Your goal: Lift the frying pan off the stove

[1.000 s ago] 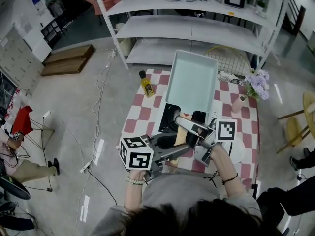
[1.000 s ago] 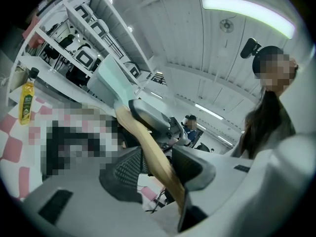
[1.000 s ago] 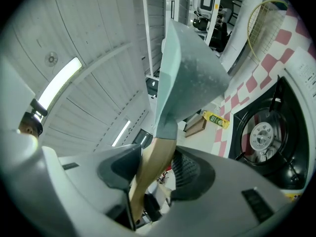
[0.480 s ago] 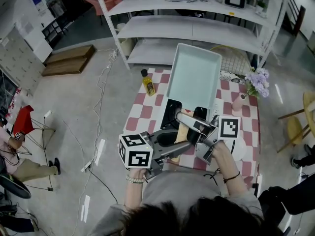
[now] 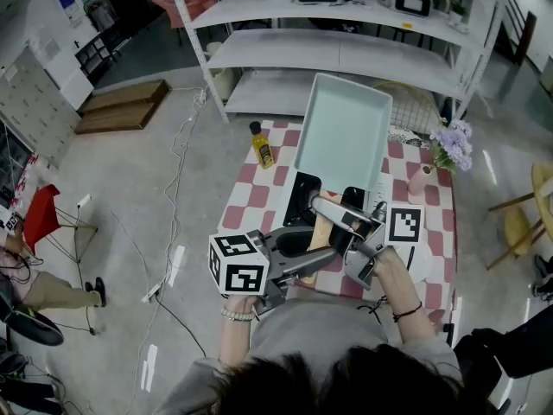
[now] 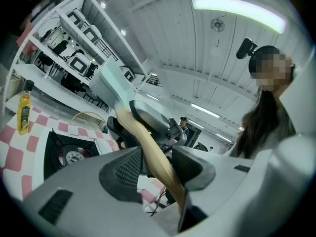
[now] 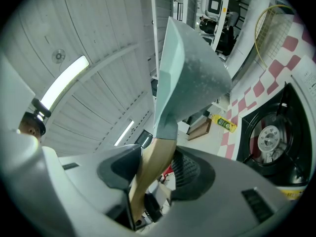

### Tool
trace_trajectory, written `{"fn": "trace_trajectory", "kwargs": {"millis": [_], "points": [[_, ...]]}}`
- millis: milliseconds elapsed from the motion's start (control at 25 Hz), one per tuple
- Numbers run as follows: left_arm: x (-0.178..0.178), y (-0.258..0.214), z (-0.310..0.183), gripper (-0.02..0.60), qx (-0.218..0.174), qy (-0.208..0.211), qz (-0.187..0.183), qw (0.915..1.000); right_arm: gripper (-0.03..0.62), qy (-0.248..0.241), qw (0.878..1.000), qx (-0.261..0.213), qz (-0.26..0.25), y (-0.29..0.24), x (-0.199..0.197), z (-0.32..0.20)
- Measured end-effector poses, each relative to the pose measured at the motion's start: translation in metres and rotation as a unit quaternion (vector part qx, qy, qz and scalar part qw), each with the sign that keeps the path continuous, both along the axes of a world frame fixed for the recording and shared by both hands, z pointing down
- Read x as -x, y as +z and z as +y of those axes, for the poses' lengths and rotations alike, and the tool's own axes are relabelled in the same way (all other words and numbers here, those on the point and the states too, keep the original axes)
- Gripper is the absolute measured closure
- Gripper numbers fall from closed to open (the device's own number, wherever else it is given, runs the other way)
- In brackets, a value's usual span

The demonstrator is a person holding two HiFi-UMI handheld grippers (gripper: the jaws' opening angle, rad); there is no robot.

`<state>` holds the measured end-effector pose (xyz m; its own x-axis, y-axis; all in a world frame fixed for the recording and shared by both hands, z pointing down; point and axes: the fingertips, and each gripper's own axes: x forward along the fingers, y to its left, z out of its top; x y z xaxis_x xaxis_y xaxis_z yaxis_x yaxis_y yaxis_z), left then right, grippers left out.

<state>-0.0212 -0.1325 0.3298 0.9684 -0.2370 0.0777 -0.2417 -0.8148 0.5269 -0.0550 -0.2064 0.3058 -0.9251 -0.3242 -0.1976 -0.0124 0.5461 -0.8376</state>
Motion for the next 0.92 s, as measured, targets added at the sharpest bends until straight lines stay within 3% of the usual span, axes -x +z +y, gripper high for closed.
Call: {"fn": "trace_trajectory", "kwargs": {"millis": [920], "points": [[-0.0015, -0.0021, 0.0050, 0.380, 0.001, 0.003, -0.001, 1.0000, 0.390, 0.000, 1.000, 0.005, -0.002, -0.0013, -0.0022, 0.0049]]}}
